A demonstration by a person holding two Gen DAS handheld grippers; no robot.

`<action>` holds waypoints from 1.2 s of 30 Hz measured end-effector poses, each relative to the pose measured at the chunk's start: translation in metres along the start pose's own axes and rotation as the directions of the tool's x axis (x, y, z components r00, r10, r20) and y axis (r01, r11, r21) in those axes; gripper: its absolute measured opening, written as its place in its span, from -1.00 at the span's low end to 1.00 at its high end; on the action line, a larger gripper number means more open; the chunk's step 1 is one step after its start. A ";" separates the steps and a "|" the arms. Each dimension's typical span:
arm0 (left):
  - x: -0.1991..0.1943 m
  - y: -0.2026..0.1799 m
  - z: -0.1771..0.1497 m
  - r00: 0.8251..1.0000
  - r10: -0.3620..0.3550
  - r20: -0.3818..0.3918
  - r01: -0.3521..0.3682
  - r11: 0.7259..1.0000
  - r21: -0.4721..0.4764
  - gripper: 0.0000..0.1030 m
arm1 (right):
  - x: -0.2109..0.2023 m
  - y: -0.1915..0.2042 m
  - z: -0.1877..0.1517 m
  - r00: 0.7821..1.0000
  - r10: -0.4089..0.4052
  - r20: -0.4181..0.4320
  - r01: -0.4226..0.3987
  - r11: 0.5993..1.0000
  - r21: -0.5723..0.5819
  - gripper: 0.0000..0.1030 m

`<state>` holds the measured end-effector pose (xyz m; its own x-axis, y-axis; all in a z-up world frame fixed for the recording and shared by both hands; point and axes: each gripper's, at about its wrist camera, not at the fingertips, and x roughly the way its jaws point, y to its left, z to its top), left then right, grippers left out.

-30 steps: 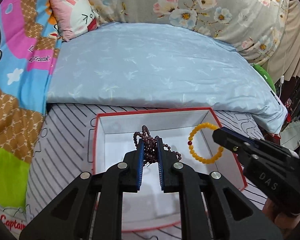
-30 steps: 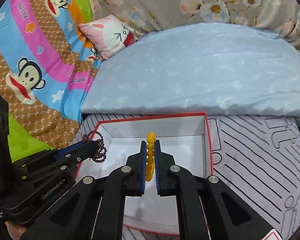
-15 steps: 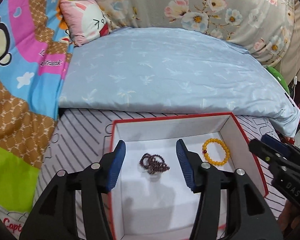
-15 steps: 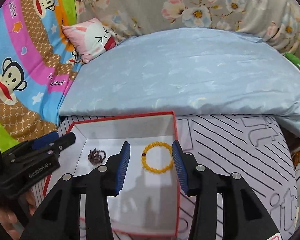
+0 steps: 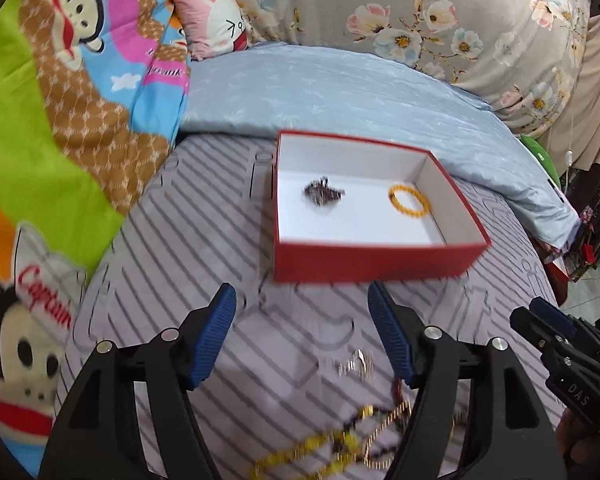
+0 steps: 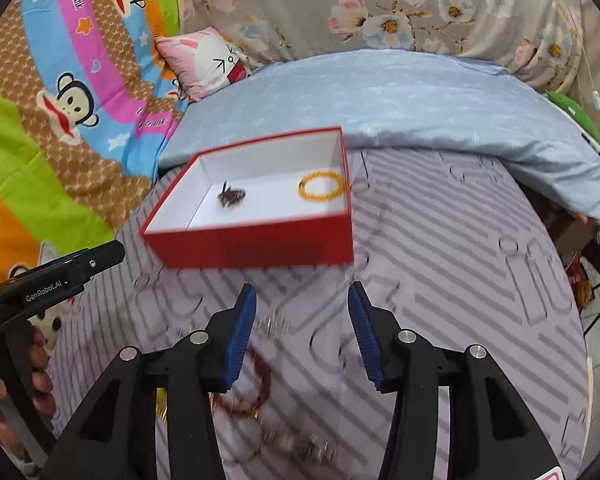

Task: Organize jewelry
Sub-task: 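Lift both open tools out of the red box, then lower the left tool onto the yellow glass bead bracelet and close it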

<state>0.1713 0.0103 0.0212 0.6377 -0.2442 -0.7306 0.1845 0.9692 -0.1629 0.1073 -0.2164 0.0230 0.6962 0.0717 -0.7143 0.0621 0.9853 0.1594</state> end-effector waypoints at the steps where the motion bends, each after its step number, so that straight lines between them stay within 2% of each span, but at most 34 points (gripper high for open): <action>1: -0.004 0.000 -0.007 1.000 -0.001 -0.004 0.001 1.000 -0.003 0.26 | -0.006 0.002 -0.011 1.000 0.000 -0.005 0.000 1.000 -0.004 -0.08; 7: -0.025 -0.002 -0.065 0.999 0.024 -0.025 -0.023 0.999 0.041 0.26 | -0.028 0.005 -0.060 0.999 0.012 -0.042 -0.012 1.000 0.003 -0.08; 15: -0.027 0.002 -0.122 0.995 0.049 -0.084 -0.041 0.994 0.099 0.26 | -0.043 0.007 -0.110 0.996 0.019 -0.093 -0.017 0.999 0.028 -0.08; 23: -0.017 0.022 -0.127 0.991 0.081 -0.105 -0.078 0.996 0.034 0.22 | -0.043 0.013 -0.122 0.992 0.040 -0.117 -0.036 0.999 0.033 -0.08; 34: 0.001 0.019 -0.113 0.995 0.055 -0.088 -0.053 0.998 0.029 0.14 | -0.039 0.017 -0.120 0.992 0.049 -0.118 -0.046 0.998 0.031 -0.08; 36: 0.003 0.021 -0.111 0.995 0.042 -0.090 -0.041 0.999 0.018 0.03 | -0.039 0.016 -0.119 0.992 0.049 -0.117 -0.045 0.998 0.034 -0.08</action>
<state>0.0941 0.0339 -0.0578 0.5748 -0.1995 -0.7936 0.1720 0.9776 -0.1211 -0.0043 -0.1846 -0.0276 0.6101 0.1371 -0.7804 0.0553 0.9751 0.2146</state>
